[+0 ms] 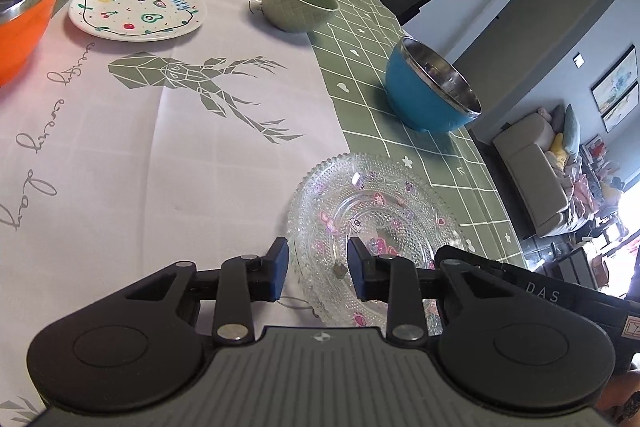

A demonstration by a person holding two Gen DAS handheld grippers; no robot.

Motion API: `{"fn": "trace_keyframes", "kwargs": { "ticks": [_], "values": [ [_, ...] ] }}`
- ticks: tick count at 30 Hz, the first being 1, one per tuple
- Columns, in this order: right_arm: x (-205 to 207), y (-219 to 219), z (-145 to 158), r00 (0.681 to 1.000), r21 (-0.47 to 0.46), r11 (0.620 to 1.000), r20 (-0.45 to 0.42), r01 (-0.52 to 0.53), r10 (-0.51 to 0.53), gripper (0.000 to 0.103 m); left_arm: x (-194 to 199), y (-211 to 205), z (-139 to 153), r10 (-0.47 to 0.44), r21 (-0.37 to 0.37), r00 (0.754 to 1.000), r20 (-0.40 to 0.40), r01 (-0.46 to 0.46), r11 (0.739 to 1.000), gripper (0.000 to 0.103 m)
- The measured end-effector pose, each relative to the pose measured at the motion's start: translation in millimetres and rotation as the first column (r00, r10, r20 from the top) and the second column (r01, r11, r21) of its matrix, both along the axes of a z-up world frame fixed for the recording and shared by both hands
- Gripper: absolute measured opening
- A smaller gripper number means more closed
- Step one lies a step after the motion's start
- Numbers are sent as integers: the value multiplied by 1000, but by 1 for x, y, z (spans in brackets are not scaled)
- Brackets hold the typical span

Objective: Organize plates and bowls

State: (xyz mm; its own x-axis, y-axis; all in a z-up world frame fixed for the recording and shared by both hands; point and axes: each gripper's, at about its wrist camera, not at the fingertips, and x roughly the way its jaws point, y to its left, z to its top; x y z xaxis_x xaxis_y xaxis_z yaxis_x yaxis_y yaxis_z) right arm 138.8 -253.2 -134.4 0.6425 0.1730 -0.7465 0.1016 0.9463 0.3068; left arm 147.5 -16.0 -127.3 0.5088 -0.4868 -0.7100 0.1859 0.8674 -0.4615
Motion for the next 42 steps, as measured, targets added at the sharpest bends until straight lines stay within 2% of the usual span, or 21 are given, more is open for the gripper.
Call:
{"fn": "trace_keyframes", "kwargs": {
  "ticks": [5, 9, 11, 13, 14, 17, 21, 26, 30, 37, 42],
  "values": [
    [0, -1, 1, 1000, -3, 1000, 4, -1, 1, 24, 1, 1, 1, 3, -1, 1000, 4, -3, 1000, 36],
    [-4, 6, 13, 997, -76, 997, 79, -2, 8, 26, 1, 5, 5, 14, 0, 999, 47, -14, 1000, 36],
    [-1, 12, 15, 996, -110, 994, 87, -22, 32, 27, 4, 7, 6, 3, -16, 999, 43, -3, 1000, 36],
    [4, 17, 16, 993, -116, 991, 93, -62, 73, 16, 5, 8, 4, 2, -22, 999, 47, -1, 1000, 34],
    [6, 20, 18, 990, -99, 991, 93, -93, 102, 3, 5, 9, 4, 3, -21, 999, 48, -2, 1000, 32],
    [12, 33, 24, 983, -154, 980, 116, -123, 142, 3, 6, 9, 1, 5, -18, 999, 49, -5, 1000, 25],
    [25, 47, 23, 970, -103, 972, 102, -210, 220, 0, 8, 12, -1, 7, -21, 999, 44, -6, 1000, 18],
    [37, 68, 18, 953, -141, 953, 103, -270, 285, 0, 8, 11, -1, -7, -7, 998, 55, 7, 1000, 14],
    [48, 79, 18, 944, -168, 942, 113, -291, 311, 0, 9, 13, -2, -10, -13, 998, 55, 10, 1000, 14],
    [59, 90, 6, 939, -208, 926, 73, -314, 335, 0, 9, 15, -3, -17, -25, 998, 53, 18, 1000, 14],
    [58, 94, 6, 929, -240, 915, 100, -325, 356, 0, 9, 16, -4, -18, -37, 998, 53, 20, 999, 13]
  ]
}}
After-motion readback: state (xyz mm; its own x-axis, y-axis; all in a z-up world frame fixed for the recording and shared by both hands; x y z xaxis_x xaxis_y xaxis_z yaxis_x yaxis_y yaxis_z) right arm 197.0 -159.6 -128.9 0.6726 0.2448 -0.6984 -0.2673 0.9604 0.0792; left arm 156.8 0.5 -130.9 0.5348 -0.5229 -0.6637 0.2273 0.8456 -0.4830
